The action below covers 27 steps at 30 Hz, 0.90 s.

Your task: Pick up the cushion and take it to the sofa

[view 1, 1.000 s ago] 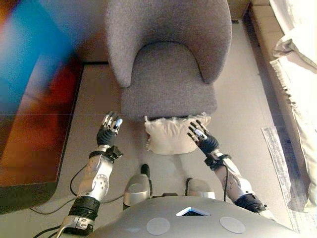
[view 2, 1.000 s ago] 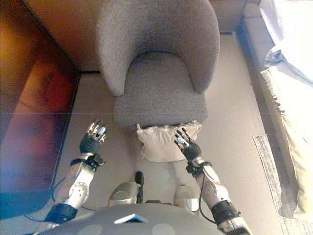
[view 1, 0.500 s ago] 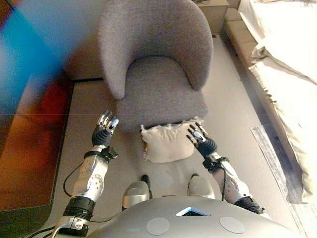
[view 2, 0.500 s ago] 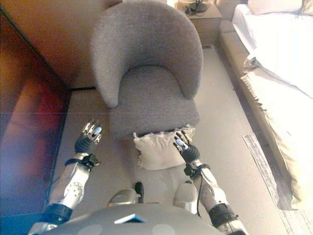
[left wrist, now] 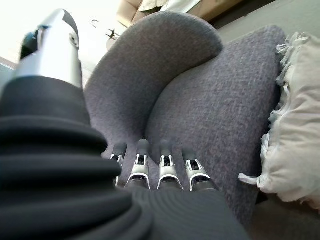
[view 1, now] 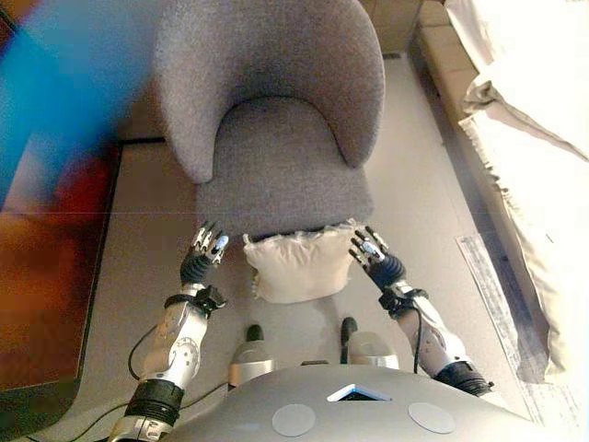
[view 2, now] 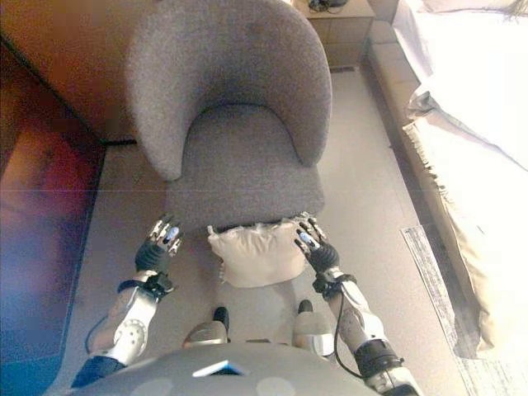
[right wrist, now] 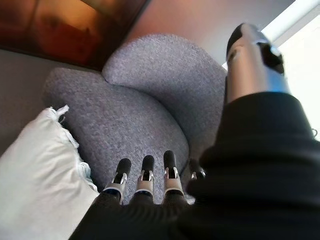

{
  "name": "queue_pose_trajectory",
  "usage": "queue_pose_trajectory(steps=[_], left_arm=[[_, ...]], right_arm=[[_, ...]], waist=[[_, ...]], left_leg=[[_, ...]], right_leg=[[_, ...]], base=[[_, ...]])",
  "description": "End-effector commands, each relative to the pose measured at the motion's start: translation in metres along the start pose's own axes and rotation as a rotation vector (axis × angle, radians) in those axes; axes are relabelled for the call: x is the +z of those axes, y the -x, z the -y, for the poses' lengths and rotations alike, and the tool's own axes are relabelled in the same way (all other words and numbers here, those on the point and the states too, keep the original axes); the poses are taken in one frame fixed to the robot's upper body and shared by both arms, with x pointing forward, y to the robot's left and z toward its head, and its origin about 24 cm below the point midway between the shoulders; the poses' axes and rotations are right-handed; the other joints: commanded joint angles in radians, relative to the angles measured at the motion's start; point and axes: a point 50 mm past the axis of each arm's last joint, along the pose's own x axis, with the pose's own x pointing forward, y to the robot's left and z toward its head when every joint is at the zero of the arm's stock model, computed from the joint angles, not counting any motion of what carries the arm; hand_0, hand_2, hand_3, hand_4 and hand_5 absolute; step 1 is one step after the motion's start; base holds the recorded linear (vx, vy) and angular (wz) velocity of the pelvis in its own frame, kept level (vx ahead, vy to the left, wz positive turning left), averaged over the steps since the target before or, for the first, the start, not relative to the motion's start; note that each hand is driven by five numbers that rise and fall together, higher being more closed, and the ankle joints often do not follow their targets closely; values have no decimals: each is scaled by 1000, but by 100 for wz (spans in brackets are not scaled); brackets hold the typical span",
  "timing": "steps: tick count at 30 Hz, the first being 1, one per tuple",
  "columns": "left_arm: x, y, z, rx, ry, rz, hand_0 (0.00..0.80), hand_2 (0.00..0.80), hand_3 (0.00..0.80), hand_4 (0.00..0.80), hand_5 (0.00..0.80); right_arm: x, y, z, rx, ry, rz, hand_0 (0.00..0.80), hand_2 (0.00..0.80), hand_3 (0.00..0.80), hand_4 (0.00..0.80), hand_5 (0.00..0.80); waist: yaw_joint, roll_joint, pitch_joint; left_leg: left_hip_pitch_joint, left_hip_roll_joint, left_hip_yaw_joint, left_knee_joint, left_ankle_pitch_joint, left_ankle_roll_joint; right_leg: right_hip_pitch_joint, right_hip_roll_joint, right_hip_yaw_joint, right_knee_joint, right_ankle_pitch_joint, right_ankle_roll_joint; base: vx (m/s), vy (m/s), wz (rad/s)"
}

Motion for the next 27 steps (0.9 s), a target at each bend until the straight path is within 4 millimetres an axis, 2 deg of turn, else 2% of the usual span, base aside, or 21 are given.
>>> queue_pose_trajectory(steps=[1,4,6,8,10,11,13,14,16,17,19,21,27], left_arm=[[31,-8,10,-32,-12,142,0,0,0,0,0],[33,-9,12,-23,6,158,0,0,0,0,0],[33,-11,14,-33,12,153,0,0,0,0,0],[32,-10,17,-49,8,151,0,0,0,0,0],[32,-9,18,-51,16,159,0,0,0,0,0],[34,-9,19,-54,25,164,0,0,0,0,0],[36,-8,20,-67,32,181,0,0,0,0,0],[37,-8,20,-76,33,186,0,0,0,0,0],[39,-10,19,-96,30,186,0,0,0,0,0],[39,-11,17,-105,20,179,0,0,0,0,0],[41,-12,17,-108,18,182,0,0,0,0,0],[43,-14,18,-99,21,192,0,0,0,0,0],[39,-16,15,-71,6,175,0,0,0,0,0]], right_arm=[[21,-8,-20,93,1,92,0,0,0,0,0],[19,-8,-19,109,11,80,0,0,0,0,0],[18,-9,-16,104,-2,79,0,0,0,0,0],[18,-8,-15,101,-13,85,0,0,0,0,0],[17,-7,-15,107,-9,85,0,0,0,0,0],[18,-5,-15,110,-6,89,0,0,0,0,0],[21,-3,-15,116,4,100,0,0,0,0,0],[22,-2,-14,116,6,109,0,0,0,0,0],[24,-1,-12,105,1,129,0,0,0,0,0],[23,0,-9,82,-11,141,0,0,0,0,0],[21,3,-8,67,-24,139,0,0,0,0,0],[17,5,-6,62,-10,127,0,0,0,0,0],[18,0,-11,73,-15,111,0,0,0,0,0]], waist=[[-12,-39,-16],[-4,-62,3],[-1,-66,11],[4,-56,16],[13,-33,19],[23,-18,21],[39,-2,28],[43,2,32],[41,7,34],[31,10,31],[24,13,25],[16,15,16],[23,4,1]], left_leg=[[16,55,15,238,40,-11],[-98,46,12,488,118,-4],[-148,45,12,563,129,-1],[-162,67,12,499,152,-2],[-156,95,14,338,183,-11],[-154,110,2,228,211,-23],[-161,132,-14,117,240,-44],[-162,135,-10,91,239,-51],[-159,131,15,94,202,-52],[-145,128,47,102,160,-49],[-134,108,43,114,133,-47],[-119,87,64,114,96,-36],[-93,71,54,83,78,-29]], right_leg=[[-90,8,37,24,102,-40],[-62,24,40,37,88,-91],[-51,29,38,48,80,-106],[-34,38,42,63,52,-106],[-17,50,50,69,25,-94],[-2,49,55,69,4,-82],[22,29,59,69,-20,-65],[33,16,54,74,-33,-58],[38,-8,37,90,-47,-48],[35,-26,19,106,-52,-42],[30,-43,11,121,-51,-34],[23,-59,0,123,-44,-29],[30,-72,5,95,-29,-11]], base=[[99,-189,1],[122,-236,3],[149,-98,12],[194,113,7],[212,254,-16],[231,300,-18],[219,283,-7],[171,224,3],[105,140,11],[127,148,19],[156,164,23],[161,123,23],[117,25,2]])
